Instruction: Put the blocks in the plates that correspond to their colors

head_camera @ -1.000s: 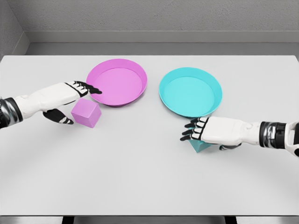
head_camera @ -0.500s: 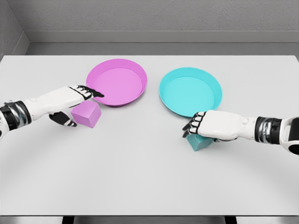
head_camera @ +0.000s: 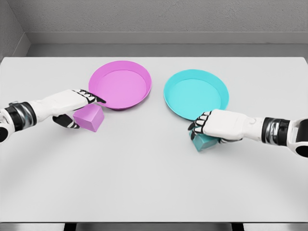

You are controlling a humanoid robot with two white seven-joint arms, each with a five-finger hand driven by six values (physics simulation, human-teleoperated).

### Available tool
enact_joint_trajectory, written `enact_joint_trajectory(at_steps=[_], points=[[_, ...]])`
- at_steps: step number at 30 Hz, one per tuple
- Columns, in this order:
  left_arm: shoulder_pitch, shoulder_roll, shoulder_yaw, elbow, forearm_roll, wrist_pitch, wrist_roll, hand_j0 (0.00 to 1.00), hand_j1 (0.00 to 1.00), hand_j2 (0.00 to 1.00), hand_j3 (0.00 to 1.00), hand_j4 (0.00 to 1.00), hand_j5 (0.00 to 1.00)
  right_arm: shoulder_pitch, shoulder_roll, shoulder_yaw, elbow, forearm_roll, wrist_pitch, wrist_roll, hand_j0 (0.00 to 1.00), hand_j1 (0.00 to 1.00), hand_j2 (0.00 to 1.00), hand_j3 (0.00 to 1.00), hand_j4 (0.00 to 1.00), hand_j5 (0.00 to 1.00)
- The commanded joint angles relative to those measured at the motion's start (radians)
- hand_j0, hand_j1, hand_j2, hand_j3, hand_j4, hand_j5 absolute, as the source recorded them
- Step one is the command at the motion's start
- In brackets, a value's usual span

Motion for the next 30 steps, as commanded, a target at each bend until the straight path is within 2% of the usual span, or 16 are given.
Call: enact_joint_trajectory(at_steps=[1,6,9,11,14,18,20,22,23,26,27,28,29,30], points=[[0.0,-0.009,0.001,-0.002,0.0,0.01,-0.041,0.91,0.91,0.91,0.91,0.91,0.91,0.0,0.007,-0.015,0.008,-0.047,0.003,-0.001,0.65,0.65,0.65,0.65,0.65,0.65],[0.0,-0.009,-0.001,-0.002,0.0,0.01,-0.039,0.91,0.91,0.91,0.91,0.91,0.91,0.002,0.034,-0.017,0.01,-0.055,0.003,-0.001,0.65,0.65,0.65,0.65,0.65,0.65],[0.0,-0.009,-0.001,-0.002,-0.002,0.01,-0.039,0.89,0.89,0.89,0.89,0.89,0.89,0.0,0.031,-0.047,0.017,-0.136,0.003,-0.001,0.65,0.65,0.65,0.65,0.65,0.65],[0.0,-0.009,-0.001,-0.002,-0.002,0.008,-0.039,0.81,0.81,0.81,0.81,0.81,0.81,0.0,0.026,-0.075,0.042,-0.183,0.003,-0.001,0.65,0.65,0.65,0.65,0.65,0.65],[0.002,-0.009,-0.001,0.0,-0.002,0.007,-0.039,0.79,0.79,0.79,0.79,0.79,0.79,0.0,0.02,-0.128,0.062,-0.265,0.003,-0.001,0.65,0.65,0.65,0.65,0.65,0.65],[0.002,-0.009,-0.001,0.0,-0.002,0.007,-0.039,0.79,0.79,0.79,0.79,0.79,0.79,-0.032,0.026,-0.162,0.163,-0.386,0.003,-0.001,0.66,0.66,0.66,0.66,0.66,0.66],[0.002,-0.009,-0.001,0.0,-0.003,0.007,-0.039,0.79,0.79,0.79,0.79,0.79,0.79,-0.063,0.032,-0.168,0.22,-0.417,0.003,-0.001,0.66,0.66,0.66,0.66,0.66,0.66],[0.002,-0.009,-0.001,0.0,-0.003,0.005,-0.039,0.74,0.74,0.74,0.74,0.74,0.74,-0.1,0.035,-0.168,0.246,-0.417,0.003,-0.001,0.66,0.66,0.66,0.66,0.66,0.66],[0.002,-0.009,-0.001,-0.002,-0.003,0.002,-0.039,0.68,0.68,0.68,0.68,0.68,0.68,-0.129,0.061,-0.168,0.284,-0.417,0.003,-0.001,0.66,0.66,0.66,0.66,0.66,0.66],[0.002,-0.009,-0.006,-0.002,-0.003,0.001,-0.039,0.61,0.61,0.61,0.61,0.61,0.61,-0.222,0.15,-0.167,0.431,-0.406,0.003,-0.001,0.67,0.67,0.67,0.67,0.67,0.67],[0.002,-0.009,-0.006,-0.002,-0.003,0.001,-0.039,0.6,0.6,0.6,0.6,0.6,0.6,-0.233,0.164,-0.167,0.451,-0.401,0.003,-0.001,0.69,0.69,0.69,0.69,0.69,0.69],[0.002,-0.009,-0.006,-0.002,-0.003,-0.001,-0.039,0.6,0.6,0.6,0.6,0.6,0.6,-0.233,0.169,-0.168,0.476,-0.401,0.003,-0.001,0.81,0.81,0.81,0.81,0.81,0.81],[0.002,-0.009,-0.007,-0.002,-0.003,-0.001,-0.039,0.59,0.59,0.59,0.59,0.59,0.59,-0.235,0.167,-0.168,0.502,-0.401,0.003,-0.001,1.0,1.0,1.0,1.0,1.0,1.0],[0.002,-0.009,-0.007,-0.002,-0.003,-0.003,-0.038,0.58,0.58,0.58,0.58,0.58,0.58,-0.233,0.164,-0.17,0.517,-0.398,0.003,-0.001,1.0,1.0,1.0,1.0,1.0,1.0]])
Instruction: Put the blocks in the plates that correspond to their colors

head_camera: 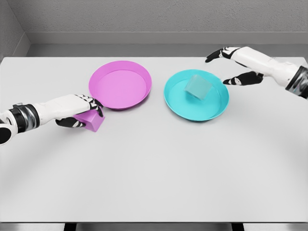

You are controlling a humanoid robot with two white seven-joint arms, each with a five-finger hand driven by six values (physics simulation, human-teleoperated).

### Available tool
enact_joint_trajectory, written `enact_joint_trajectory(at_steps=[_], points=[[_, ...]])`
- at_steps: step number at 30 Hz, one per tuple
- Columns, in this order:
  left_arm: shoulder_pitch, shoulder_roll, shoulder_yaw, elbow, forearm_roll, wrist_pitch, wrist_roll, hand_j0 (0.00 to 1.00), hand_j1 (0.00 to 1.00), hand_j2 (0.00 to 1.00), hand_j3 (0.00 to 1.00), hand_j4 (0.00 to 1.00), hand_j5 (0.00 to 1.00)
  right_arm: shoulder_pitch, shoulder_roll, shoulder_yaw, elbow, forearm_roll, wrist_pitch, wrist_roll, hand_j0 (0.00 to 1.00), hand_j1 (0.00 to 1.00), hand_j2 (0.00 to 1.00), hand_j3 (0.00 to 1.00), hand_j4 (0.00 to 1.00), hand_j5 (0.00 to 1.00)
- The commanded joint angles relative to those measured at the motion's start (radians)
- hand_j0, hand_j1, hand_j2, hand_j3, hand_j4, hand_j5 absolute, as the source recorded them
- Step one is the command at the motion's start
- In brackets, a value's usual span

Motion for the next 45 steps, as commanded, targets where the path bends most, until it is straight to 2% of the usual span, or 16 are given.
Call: enact_joint_trajectory(at_steps=[1,6,12,21,25,33,35,36,37,38,39,40,45], points=[[0.0,0.0,-0.002,0.0,0.006,-0.001,0.001,0.57,0.57,0.57,0.57,0.57,0.57,0.002,0.005,-0.026,0.058,-0.005,0.003,-0.001,1.0,1.0,1.0,1.0,1.0,1.0],[-0.011,0.003,-0.002,0.0,0.007,-0.004,0.001,0.55,0.55,0.55,0.55,0.55,0.55,0.048,-0.068,-0.229,0.081,0.0,0.003,-0.001,1.0,1.0,1.0,1.0,1.0,1.0],[-0.048,0.016,-0.001,-0.003,0.016,-0.072,0.001,0.51,0.51,0.51,0.51,0.51,0.51,0.067,-0.103,-0.226,0.074,0.003,0.003,-0.001,1.0,1.0,1.0,1.0,1.0,1.0],[-0.127,0.007,-0.001,0.0,0.047,-0.073,0.004,0.51,0.51,0.51,0.51,0.51,0.51,0.087,-0.102,-0.218,0.037,0.046,0.003,-0.001,1.0,1.0,1.0,1.0,1.0,1.0],[-0.143,-0.018,0.001,0.007,0.049,-0.055,0.011,0.48,0.48,0.48,0.48,0.48,0.48,0.087,-0.099,-0.218,0.037,0.059,0.003,-0.001,1.0,1.0,1.0,1.0,1.0,1.0],[-0.232,-0.124,0.013,0.119,0.046,-0.019,0.01,0.47,0.47,0.47,0.47,0.47,0.47,0.094,-0.099,-0.217,0.011,0.061,0.003,-0.001,1.0,1.0,1.0,1.0,1.0,1.0],[-0.255,-0.171,0.016,0.182,0.042,-0.019,0.008,0.47,0.47,0.47,0.47,0.47,0.47,0.1,-0.099,-0.217,-0.003,0.061,0.003,-0.001,1.0,1.0,1.0,1.0,1.0,1.0],[-0.262,-0.213,0.021,0.25,0.041,-0.021,0.007,0.5,0.5,0.5,0.5,0.5,0.5,0.103,-0.097,-0.217,-0.008,0.061,0.003,-0.001,1.0,1.0,1.0,1.0,1.0,1.0],[-0.271,-0.231,0.024,0.302,0.039,-0.021,0.007,0.64,0.64,0.64,0.64,0.64,0.64,0.103,-0.097,-0.217,-0.011,0.061,0.003,-0.001,1.0,1.0,1.0,1.0,1.0,1.0],[-0.273,-0.234,0.035,0.311,0.041,-0.021,0.008,0.86,0.86,0.86,0.86,0.86,0.86,0.103,-0.099,-0.217,-0.014,0.061,0.003,-0.001,1.0,1.0,1.0,1.0,1.0,1.0],[-0.272,-0.234,0.038,0.311,0.044,-0.023,0.01,0.96,0.96,0.96,0.96,0.96,0.96,0.103,-0.099,-0.217,-0.015,0.061,0.003,-0.001,1.0,1.0,1.0,1.0,1.0,1.0],[-0.272,-0.233,0.038,0.311,0.046,-0.026,0.011,1.0,1.0,1.0,1.0,1.0,1.0,0.104,-0.099,-0.217,-0.023,0.061,0.003,-0.001,1.0,1.0,1.0,1.0,1.0,1.0],[-0.267,-0.227,0.039,0.311,0.049,-0.033,0.013,1.0,1.0,1.0,1.0,1.0,1.0,0.106,-0.1,-0.217,-0.031,0.061,0.003,-0.001,1.0,1.0,1.0,1.0,1.0,1.0]])
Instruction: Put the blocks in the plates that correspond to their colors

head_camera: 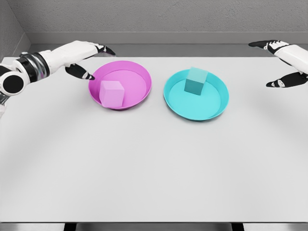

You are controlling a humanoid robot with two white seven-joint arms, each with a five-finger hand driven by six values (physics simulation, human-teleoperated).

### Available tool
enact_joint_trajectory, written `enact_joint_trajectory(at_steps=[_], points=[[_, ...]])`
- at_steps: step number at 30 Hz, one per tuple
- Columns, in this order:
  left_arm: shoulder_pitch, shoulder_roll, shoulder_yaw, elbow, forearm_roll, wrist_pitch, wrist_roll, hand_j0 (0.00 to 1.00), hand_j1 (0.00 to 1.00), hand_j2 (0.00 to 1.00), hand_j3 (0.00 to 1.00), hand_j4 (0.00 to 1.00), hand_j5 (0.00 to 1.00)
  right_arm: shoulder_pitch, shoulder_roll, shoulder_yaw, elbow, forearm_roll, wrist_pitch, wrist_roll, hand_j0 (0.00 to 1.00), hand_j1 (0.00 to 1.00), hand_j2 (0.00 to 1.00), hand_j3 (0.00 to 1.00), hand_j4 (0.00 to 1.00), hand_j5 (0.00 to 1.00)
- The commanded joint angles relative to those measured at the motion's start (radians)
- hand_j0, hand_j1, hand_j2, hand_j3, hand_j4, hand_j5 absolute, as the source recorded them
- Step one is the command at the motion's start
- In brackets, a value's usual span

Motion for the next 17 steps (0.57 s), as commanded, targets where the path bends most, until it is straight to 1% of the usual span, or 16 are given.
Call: enact_joint_trajectory(at_steps=[1,2,4,5,7,8,9,11,12,15,17], points=[[0.0,0.006,0.002,0.004,0.004,-0.004,0.001,1.0,1.0,1.0,1.0,1.0,1.0,0.0,-0.004,0.0,-0.013,-0.008,0.003,-0.001,1.0,1.0,1.0,1.0,1.0,1.0],[0.002,0.009,0.003,0.004,0.005,-0.02,0.001,1.0,1.0,1.0,1.0,1.0,1.0,0.002,-0.004,0.0,-0.015,-0.007,0.003,-0.001,1.0,1.0,1.0,1.0,1.0,1.0],[0.003,0.061,0.003,0.005,0.005,-0.105,0.001,1.0,1.0,1.0,1.0,1.0,1.0,0.012,-0.004,0.0,-0.018,-0.007,0.003,-0.001,1.0,1.0,1.0,1.0,1.0,1.0],[0.02,0.095,0.003,0.002,0.005,-0.167,0.001,1.0,1.0,1.0,1.0,1.0,1.0,0.014,-0.004,0.0,-0.018,-0.007,0.003,-0.001,1.0,1.0,1.0,1.0,1.0,1.0],[0.038,0.202,0.003,0.005,0.024,-0.346,0.001,1.0,1.0,1.0,1.0,1.0,1.0,0.014,-0.004,-0.002,-0.027,-0.008,0.003,-0.001,1.0,1.0,1.0,1.0,1.0,1.0],[0.072,0.231,0.005,0.005,0.027,-0.417,0.001,1.0,1.0,1.0,1.0,1.0,1.0,0.014,-0.004,-0.002,-0.033,-0.008,0.003,-0.001,1.0,1.0,1.0,1.0,1.0,1.0],[0.08,0.238,0.003,0.005,0.027,-0.417,0.0,1.0,1.0,1.0,1.0,1.0,1.0,0.015,-0.004,0.0,-0.033,-0.007,0.003,-0.001,1.0,1.0,1.0,1.0,1.0,1.0],[0.123,0.236,0.005,0.008,0.027,-0.417,-0.002,1.0,1.0,1.0,1.0,1.0,1.0,0.021,-0.004,-0.002,-0.033,-0.007,0.003,-0.001,1.0,1.0,1.0,1.0,1.0,1.0],[0.127,0.238,0.011,0.014,0.027,-0.417,-0.002,1.0,1.0,1.0,1.0,1.0,1.0,0.02,-0.004,-0.002,-0.033,-0.007,0.003,-0.001,1.0,1.0,1.0,1.0,1.0,1.0],[0.127,0.239,0.025,0.11,0.047,-0.417,-0.002,1.0,1.0,1.0,1.0,1.0,1.0,0.012,-0.004,-0.002,-0.033,-0.007,0.003,-0.001,1.0,1.0,1.0,1.0,1.0,1.0],[0.127,0.239,0.025,0.12,0.047,-0.417,-0.002,1.0,1.0,1.0,1.0,1.0,1.0,0.006,-0.004,-0.002,-0.033,-0.007,0.003,-0.001,1.0,1.0,1.0,1.0,1.0,1.0]])
